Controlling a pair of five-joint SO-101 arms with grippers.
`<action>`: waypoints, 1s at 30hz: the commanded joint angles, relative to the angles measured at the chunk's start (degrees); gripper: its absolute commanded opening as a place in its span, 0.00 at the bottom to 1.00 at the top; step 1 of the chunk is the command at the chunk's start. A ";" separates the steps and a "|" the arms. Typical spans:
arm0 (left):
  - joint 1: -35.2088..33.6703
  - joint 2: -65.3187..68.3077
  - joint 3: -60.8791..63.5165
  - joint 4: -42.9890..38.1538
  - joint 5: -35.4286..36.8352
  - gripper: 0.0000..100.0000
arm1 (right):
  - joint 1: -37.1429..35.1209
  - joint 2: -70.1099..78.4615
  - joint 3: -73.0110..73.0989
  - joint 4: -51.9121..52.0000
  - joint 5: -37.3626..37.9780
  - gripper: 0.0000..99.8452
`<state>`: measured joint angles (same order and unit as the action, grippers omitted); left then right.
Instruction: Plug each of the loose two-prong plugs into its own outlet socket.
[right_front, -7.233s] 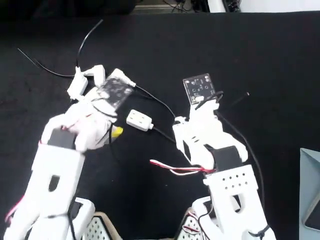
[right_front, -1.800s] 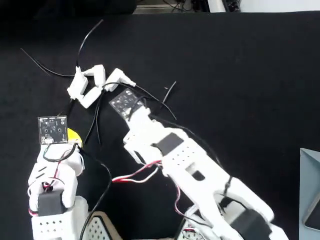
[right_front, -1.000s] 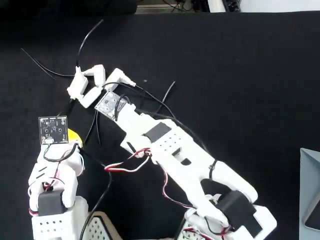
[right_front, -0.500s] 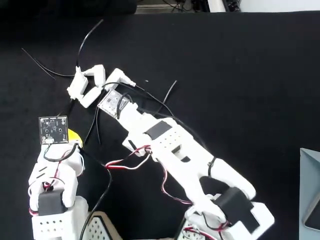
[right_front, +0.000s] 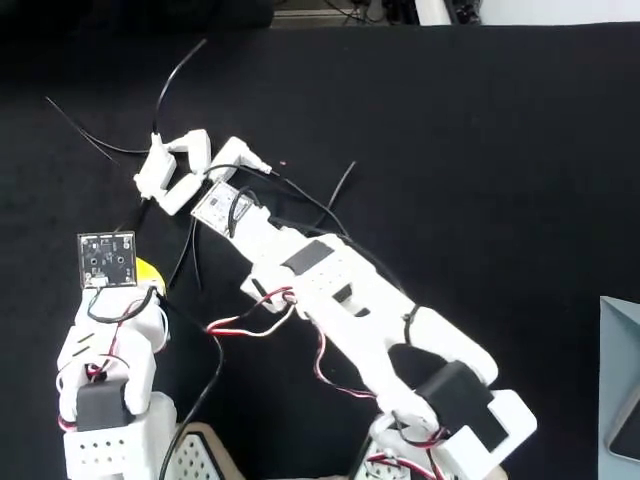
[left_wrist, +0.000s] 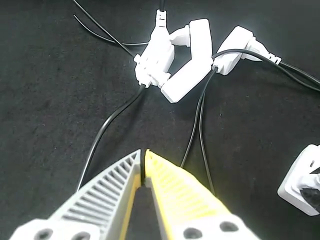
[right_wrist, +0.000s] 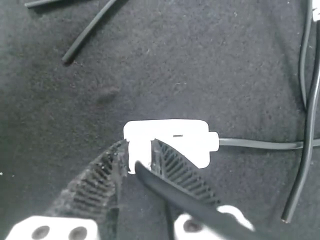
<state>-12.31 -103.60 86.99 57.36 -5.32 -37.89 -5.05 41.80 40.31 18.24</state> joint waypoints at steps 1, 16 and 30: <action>-0.31 -0.44 -0.22 0.26 -0.44 0.05 | 0.79 -1.36 -3.56 3.60 0.09 0.03; 0.13 -0.44 2.24 0.35 -0.26 0.23 | -2.20 -17.71 -9.63 21.89 -5.01 0.16; 8.75 -0.09 -1.27 7.38 -0.35 0.29 | 2.99 -45.58 -17.80 48.09 -13.01 0.01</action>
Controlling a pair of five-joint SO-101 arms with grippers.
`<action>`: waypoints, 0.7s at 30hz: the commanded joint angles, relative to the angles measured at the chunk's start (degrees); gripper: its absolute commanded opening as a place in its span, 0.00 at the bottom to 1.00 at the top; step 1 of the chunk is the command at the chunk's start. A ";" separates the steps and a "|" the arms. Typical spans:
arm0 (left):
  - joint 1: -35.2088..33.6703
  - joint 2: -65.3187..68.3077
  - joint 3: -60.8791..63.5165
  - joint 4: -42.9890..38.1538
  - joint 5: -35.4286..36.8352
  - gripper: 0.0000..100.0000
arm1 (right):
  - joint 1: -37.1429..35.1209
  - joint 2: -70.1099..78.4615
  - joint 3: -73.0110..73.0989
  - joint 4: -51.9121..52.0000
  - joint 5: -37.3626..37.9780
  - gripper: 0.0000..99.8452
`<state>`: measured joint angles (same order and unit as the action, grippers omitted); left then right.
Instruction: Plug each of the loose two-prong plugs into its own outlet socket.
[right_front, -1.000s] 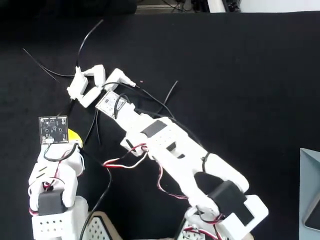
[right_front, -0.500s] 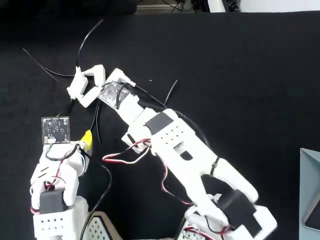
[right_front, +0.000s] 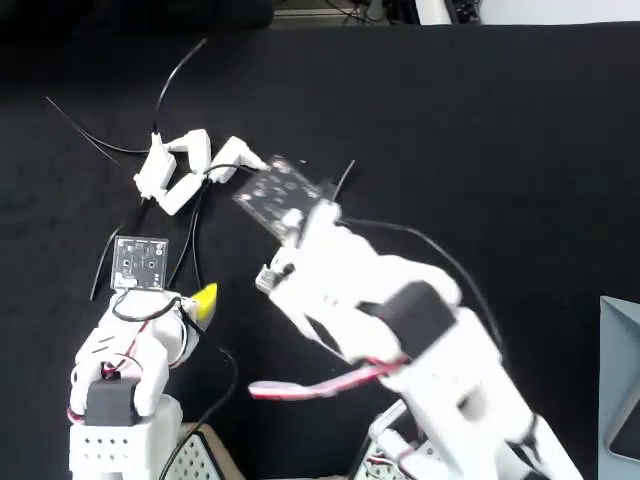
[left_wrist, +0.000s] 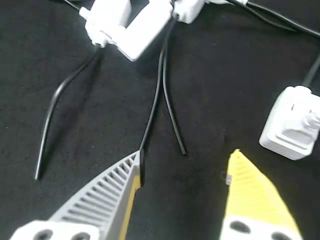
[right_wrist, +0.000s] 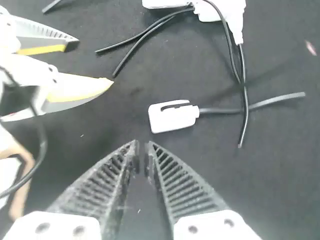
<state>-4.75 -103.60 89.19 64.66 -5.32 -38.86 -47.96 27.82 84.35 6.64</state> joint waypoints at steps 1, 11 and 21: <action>1.89 -0.09 -3.74 0.00 -0.35 0.29 | 6.95 -2.95 -3.91 4.40 -1.14 0.01; 16.75 0.09 -3.21 0.18 -5.63 0.29 | 24.26 -3.03 3.82 -2.81 -1.05 0.01; 18.07 2.99 -7.78 -0.18 -5.98 0.29 | 24.53 -3.38 7.34 -5.19 -1.14 0.01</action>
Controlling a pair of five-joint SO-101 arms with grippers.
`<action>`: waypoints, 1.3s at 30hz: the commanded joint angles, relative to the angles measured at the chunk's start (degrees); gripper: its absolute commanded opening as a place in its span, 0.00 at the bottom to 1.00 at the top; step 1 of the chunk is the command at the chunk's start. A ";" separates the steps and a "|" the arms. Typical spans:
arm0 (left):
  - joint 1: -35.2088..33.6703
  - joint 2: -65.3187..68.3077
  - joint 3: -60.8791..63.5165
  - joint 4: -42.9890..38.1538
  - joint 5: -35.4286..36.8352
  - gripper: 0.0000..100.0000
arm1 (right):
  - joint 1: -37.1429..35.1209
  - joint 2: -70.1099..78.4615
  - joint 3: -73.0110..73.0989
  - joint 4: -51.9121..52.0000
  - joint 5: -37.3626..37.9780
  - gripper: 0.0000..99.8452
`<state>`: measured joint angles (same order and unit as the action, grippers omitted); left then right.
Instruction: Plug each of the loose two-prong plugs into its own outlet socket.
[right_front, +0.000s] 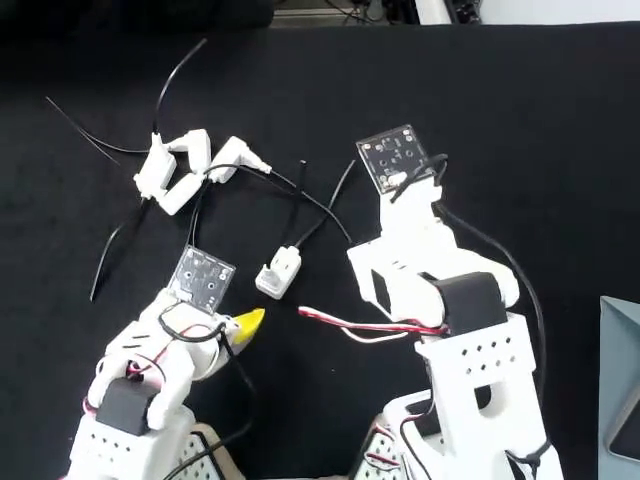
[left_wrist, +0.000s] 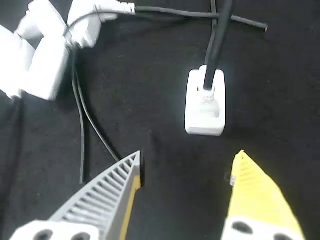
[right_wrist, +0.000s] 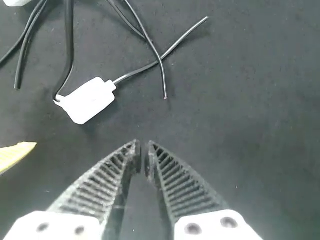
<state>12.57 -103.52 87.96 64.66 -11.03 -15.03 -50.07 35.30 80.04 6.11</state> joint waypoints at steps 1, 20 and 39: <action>0.66 4.92 -8.48 -0.18 -0.26 0.29 | 0.70 -1.19 -0.13 -0.88 -0.62 0.01; 5.32 65.49 -25.10 -22.68 2.99 0.29 | 0.35 -1.27 1.36 -0.70 -0.62 0.01; 5.32 89.49 -36.70 -34.99 4.75 0.16 | 0.44 -1.27 1.45 -0.62 -0.53 0.01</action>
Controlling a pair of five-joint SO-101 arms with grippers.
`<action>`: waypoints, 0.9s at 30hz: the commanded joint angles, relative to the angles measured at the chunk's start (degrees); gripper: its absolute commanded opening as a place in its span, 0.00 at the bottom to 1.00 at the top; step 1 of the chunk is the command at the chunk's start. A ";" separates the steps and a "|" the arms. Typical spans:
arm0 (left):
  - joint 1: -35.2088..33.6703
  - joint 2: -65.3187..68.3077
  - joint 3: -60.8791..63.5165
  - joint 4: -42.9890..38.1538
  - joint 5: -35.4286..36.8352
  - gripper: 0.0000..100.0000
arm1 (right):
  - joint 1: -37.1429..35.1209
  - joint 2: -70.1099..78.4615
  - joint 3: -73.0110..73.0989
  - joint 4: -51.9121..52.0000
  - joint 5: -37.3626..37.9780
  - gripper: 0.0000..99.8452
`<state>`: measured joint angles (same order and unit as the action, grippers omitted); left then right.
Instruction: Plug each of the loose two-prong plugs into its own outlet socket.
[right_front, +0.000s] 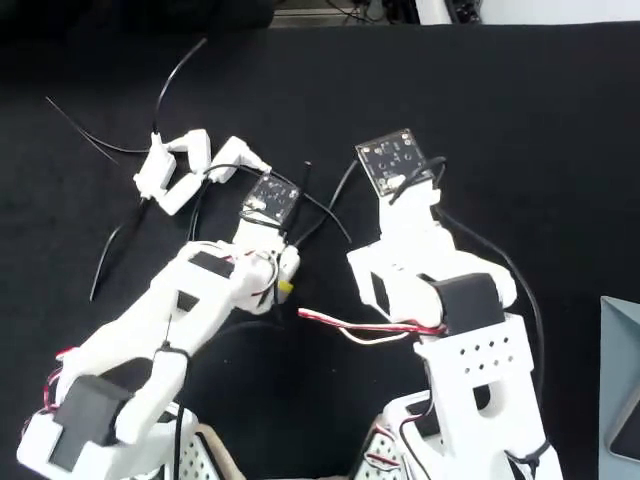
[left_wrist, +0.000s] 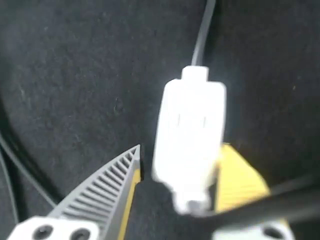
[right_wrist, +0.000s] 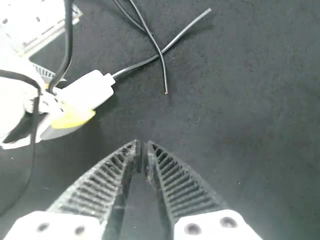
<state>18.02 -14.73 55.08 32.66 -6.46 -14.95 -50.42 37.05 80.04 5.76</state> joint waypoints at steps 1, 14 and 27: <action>-0.40 0.79 -4.44 -2.81 0.00 0.15 | 0.35 -0.92 -0.31 -0.62 -0.18 0.01; -17.98 0.88 -14.37 -2.73 0.09 0.11 | 0.26 -0.84 1.10 -1.05 -0.18 0.01; -21.85 0.35 -15.52 -0.44 -0.79 0.25 | 0.26 -0.92 2.51 -2.73 -0.18 0.01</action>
<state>-2.37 -13.58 43.38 30.90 -6.46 -14.95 -50.42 39.96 78.37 5.76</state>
